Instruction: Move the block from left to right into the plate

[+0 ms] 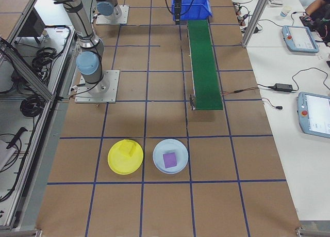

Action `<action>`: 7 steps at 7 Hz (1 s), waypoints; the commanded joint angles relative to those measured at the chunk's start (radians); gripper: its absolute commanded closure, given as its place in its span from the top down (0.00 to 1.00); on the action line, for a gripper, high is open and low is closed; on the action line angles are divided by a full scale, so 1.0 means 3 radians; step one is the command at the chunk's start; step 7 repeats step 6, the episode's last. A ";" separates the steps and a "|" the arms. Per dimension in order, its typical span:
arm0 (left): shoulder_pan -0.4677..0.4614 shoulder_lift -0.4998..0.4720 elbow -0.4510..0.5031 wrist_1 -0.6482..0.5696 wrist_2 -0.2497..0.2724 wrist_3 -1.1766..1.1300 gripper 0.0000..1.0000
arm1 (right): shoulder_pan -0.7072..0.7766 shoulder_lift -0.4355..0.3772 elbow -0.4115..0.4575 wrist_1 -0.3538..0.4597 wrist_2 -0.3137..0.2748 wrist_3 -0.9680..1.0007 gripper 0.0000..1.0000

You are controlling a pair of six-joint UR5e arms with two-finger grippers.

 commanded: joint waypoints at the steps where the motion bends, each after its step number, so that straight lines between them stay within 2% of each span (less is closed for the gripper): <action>1: 0.0003 0.0002 -0.0001 0.0000 -0.0004 -0.0001 1.00 | 0.0003 -0.0013 0.0008 0.0000 0.0028 -0.0077 1.00; 2: -0.0002 0.0002 -0.0006 0.0000 -0.0004 0.0004 1.00 | 0.0018 -0.0018 -0.0002 0.0005 0.0038 -0.0341 1.00; 7: 0.0003 0.0002 -0.0006 0.0011 -0.0004 0.0004 1.00 | 0.0018 -0.0018 -0.0007 0.0011 0.0038 -0.0333 1.00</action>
